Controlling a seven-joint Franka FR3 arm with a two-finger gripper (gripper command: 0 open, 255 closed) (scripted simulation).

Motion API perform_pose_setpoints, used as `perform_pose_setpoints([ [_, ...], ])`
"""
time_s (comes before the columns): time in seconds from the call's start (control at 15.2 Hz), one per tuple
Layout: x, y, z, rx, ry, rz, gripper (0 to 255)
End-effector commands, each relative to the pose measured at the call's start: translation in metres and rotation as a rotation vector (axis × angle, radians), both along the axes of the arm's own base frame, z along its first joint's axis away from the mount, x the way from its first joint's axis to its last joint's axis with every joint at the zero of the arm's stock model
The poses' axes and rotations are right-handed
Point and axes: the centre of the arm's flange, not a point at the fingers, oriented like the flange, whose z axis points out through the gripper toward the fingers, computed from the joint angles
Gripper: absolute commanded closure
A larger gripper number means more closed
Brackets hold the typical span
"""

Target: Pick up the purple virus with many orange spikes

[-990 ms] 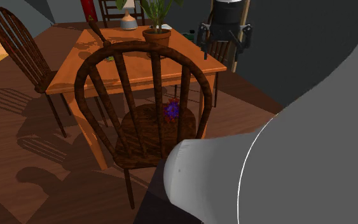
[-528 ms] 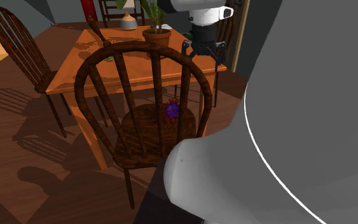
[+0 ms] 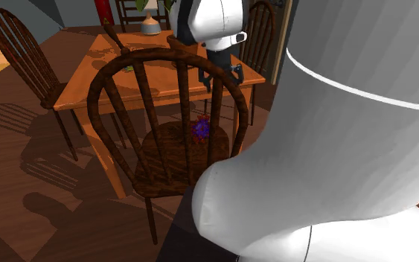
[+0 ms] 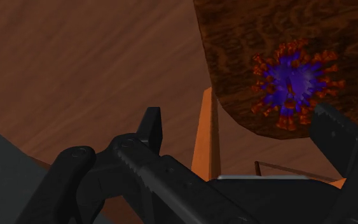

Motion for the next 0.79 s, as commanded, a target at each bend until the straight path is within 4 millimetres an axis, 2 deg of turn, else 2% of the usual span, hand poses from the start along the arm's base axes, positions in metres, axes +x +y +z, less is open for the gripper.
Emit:
perform_pose_setpoints([
  [0.0,0.014,0.017,-0.020,-0.008,0.000,-0.010,0],
  [0.73,0.092,0.097,-0.120,-0.056,0.004,-0.057,0],
])
